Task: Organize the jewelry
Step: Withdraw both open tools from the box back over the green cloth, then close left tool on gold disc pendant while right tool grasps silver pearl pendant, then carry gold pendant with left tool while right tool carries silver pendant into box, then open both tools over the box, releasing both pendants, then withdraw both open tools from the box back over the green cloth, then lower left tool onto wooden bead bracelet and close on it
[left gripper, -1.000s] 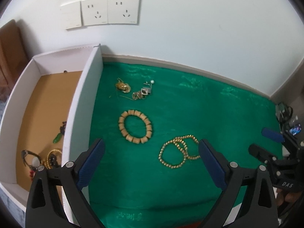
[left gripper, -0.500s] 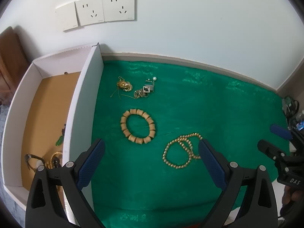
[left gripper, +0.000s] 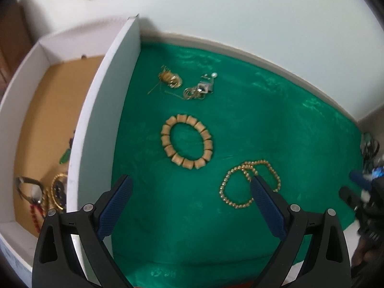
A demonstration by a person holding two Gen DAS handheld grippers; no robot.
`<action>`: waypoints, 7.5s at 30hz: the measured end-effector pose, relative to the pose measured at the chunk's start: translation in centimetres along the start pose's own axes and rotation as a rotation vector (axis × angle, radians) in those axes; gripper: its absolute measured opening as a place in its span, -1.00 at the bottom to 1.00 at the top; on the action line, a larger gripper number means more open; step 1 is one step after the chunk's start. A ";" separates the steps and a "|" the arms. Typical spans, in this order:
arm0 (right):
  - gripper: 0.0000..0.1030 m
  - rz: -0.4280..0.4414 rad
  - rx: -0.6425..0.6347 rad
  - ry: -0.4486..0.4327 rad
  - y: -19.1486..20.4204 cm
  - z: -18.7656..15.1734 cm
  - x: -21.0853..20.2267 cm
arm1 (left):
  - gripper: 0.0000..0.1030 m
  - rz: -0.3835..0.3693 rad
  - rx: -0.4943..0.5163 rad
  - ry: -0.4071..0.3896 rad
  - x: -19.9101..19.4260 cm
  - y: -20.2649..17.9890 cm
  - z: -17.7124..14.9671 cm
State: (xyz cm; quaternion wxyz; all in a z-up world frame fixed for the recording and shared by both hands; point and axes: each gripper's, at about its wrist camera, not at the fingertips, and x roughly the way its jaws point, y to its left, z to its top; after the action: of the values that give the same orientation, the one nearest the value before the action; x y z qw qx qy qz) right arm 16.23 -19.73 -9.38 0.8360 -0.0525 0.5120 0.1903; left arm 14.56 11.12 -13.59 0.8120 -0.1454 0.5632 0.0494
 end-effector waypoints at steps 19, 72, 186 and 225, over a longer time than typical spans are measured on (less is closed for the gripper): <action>0.56 0.044 0.050 0.047 -0.7 -1.2 2.4 | 0.55 0.066 -0.178 0.021 14.0 2.0 15.0; -0.69 0.126 0.297 0.288 13.3 15.3 25.4 | -0.49 -0.074 -0.258 -0.066 -4.7 10.1 -2.9; 0.47 -0.093 -0.102 -0.158 2.3 -5.1 -4.8 | 0.78 -0.076 0.234 -0.221 -7.4 -6.0 -5.9; 0.50 -0.064 -0.152 -0.105 3.3 -5.6 -3.0 | 0.88 -0.046 0.205 -0.036 -3.0 -5.2 -6.5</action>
State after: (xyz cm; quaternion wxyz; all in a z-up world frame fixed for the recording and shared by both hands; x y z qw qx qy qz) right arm 9.14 -19.06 -9.04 0.8610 -0.1219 0.4495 0.2042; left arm 8.86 4.51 -11.99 0.8334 -0.0736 0.5472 -0.0243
